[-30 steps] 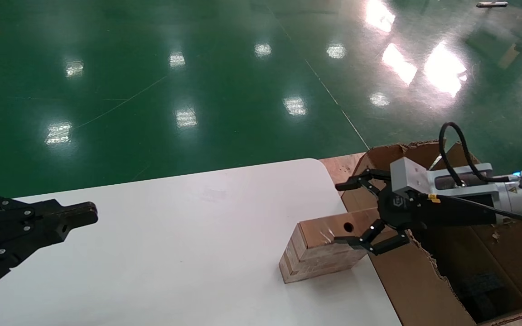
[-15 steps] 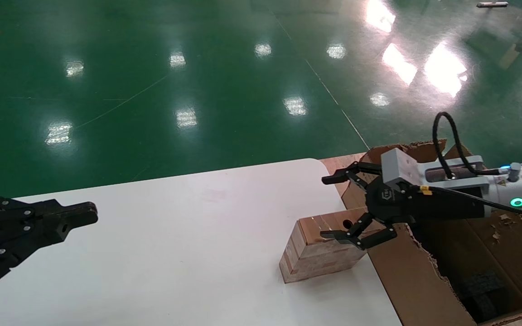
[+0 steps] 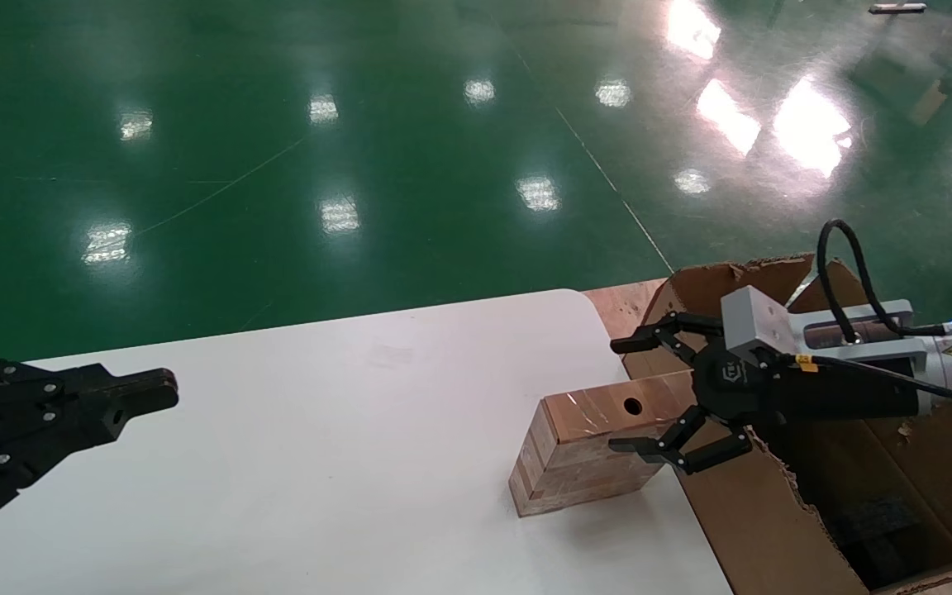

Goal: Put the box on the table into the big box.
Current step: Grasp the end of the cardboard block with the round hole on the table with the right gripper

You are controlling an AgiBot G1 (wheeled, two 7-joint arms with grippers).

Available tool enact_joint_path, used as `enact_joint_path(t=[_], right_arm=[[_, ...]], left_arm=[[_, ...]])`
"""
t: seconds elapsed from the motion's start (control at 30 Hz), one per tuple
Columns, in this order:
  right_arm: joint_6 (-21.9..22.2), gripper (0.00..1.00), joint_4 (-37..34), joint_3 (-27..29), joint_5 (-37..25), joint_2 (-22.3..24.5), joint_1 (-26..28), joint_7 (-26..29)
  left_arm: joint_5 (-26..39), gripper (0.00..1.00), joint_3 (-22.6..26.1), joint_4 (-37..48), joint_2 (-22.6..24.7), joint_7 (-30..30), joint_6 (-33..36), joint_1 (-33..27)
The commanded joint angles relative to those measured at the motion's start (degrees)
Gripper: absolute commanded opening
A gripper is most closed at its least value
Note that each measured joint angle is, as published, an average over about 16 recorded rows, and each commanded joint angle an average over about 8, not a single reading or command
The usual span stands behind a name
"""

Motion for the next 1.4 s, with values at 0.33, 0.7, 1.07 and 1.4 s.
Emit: enact_joint_path(t=[0.33, 0.7, 1.07, 1.4], right_arm=[[0.12, 1.0, -0.87, -3.45, 1.13, -0.22, 0.55, -1.03], [0.09, 1.0, -2.18, -6.84, 1.19, 0.15, 1.63, -2.36], [0.15, 1.0, -3.63, -9.54, 2.14, -0.12, 2.81, -3.29], [0.24, 1.0, -5.17, -11.68, 3.03, -0.82, 3.69, -4.33]], left_arm=[[0.0, 0.0, 0.0, 0.0, 0.0, 0.0, 0.0, 0.0], [-0.01, 0.0, 0.01, 0.0, 0.0, 0.0, 0.0, 0.0], [-0.01, 0.0, 0.01, 0.0, -0.01, 0.01, -0.01, 0.0], [-0.01, 0.0, 0.02, 0.0, -0.01, 0.01, -0.01, 0.0]])
